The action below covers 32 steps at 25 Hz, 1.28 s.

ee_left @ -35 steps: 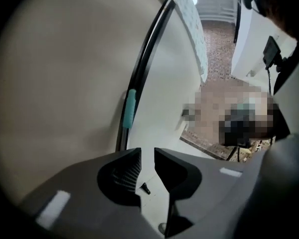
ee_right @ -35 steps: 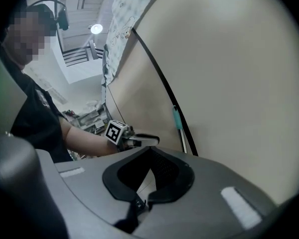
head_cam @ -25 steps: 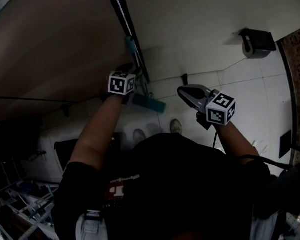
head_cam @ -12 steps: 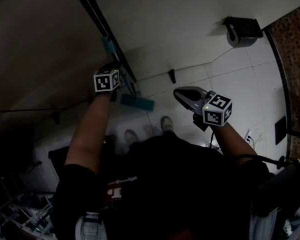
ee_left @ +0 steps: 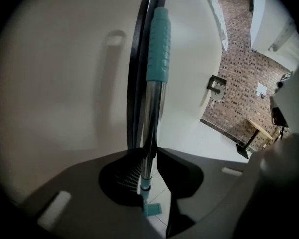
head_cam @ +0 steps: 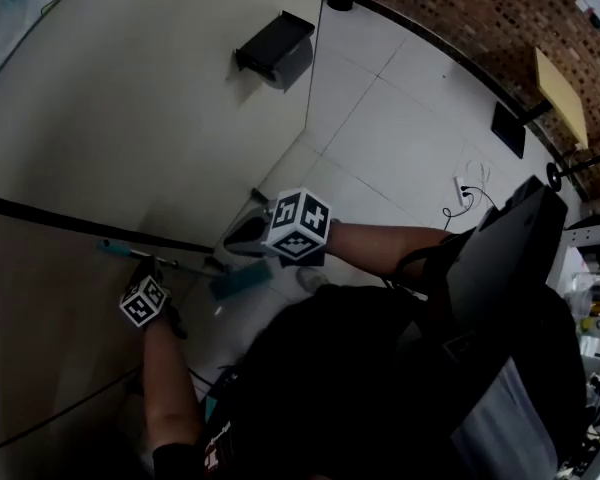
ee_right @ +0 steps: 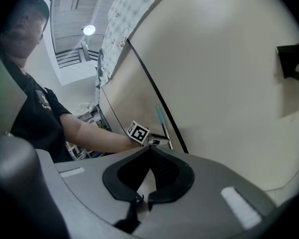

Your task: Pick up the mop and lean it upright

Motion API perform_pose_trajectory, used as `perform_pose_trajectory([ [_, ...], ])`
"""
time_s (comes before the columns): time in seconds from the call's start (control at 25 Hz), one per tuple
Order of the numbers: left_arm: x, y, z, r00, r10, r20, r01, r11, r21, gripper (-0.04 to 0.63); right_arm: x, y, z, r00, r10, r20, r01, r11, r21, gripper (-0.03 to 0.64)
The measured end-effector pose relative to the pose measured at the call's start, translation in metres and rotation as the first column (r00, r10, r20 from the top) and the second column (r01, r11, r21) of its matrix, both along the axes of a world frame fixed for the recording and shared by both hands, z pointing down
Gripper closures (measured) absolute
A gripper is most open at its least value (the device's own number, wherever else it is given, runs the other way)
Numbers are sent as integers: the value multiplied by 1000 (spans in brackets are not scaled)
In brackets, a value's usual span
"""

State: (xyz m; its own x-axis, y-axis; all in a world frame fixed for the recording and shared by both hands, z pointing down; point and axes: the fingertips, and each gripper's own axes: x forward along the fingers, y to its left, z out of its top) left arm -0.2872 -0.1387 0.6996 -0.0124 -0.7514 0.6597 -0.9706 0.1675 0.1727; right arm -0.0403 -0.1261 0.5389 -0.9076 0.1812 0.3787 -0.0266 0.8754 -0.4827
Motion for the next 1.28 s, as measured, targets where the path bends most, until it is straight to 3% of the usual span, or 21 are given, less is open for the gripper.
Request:
perform_pose_trajectory([
  [0.28, 10, 19, -6, 999, 44, -15, -44, 999, -7, 509, -10, 3, -13, 1000, -11, 21, 10, 1000, 17, 603],
  [0.48, 35, 45, -18, 994, 106, 23, -106, 994, -21, 511, -11, 8, -19, 998, -41, 42, 40, 999, 27, 603],
  [0.64, 45, 4, -25, 982, 181, 53, -183, 983, 27, 511, -20, -43, -1, 998, -30, 52, 28, 999, 39, 603],
  [0.84, 60, 63, -145, 967, 227, 119, -240, 964, 111, 511, -23, 6, -52, 994, -43, 99, 38, 998, 54, 603],
  [1.28, 36, 62, -325, 959, 210, 189, -263, 909, 323, 511, -64, 3, -98, 978, -105, 181, 82, 988, 133, 603],
])
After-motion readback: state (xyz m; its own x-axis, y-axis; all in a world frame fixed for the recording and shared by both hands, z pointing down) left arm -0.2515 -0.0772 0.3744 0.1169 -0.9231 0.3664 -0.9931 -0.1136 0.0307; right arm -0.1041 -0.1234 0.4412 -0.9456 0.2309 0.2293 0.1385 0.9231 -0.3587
